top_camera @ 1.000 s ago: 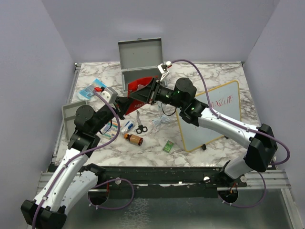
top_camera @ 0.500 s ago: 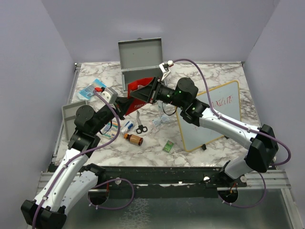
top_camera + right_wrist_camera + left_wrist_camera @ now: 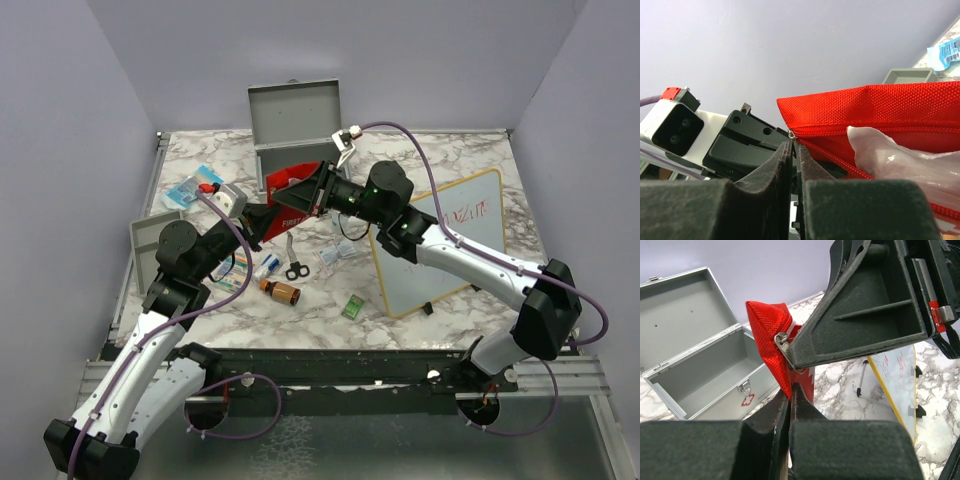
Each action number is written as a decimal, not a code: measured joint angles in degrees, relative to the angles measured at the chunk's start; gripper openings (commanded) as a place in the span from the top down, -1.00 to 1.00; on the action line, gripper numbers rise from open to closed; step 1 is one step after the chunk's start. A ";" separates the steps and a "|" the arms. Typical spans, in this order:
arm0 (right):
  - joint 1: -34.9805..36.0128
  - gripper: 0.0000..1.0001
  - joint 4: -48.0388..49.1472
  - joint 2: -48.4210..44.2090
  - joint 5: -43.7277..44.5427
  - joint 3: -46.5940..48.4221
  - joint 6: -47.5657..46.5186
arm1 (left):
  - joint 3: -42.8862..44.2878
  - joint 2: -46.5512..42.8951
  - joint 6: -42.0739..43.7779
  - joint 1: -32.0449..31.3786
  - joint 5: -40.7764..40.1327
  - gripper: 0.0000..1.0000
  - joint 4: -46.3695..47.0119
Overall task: Organize the medicine kit
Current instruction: Zip the medicine pouch.
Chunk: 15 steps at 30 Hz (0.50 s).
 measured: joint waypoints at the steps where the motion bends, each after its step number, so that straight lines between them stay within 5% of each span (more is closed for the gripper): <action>1: 0.00 0.77 -0.07 0.24 -0.02 0.26 -0.15 | 0.00 -0.02 0.04 0.00 0.00 1.00 0.00; 10: 0.00 0.53 -0.37 1.16 -0.20 1.33 -0.61 | 0.00 -0.15 0.70 0.00 0.02 1.00 -0.24; 15: 0.00 0.63 -0.44 1.51 -0.28 1.51 -0.46 | -0.07 -0.15 1.05 0.00 0.00 1.00 -0.46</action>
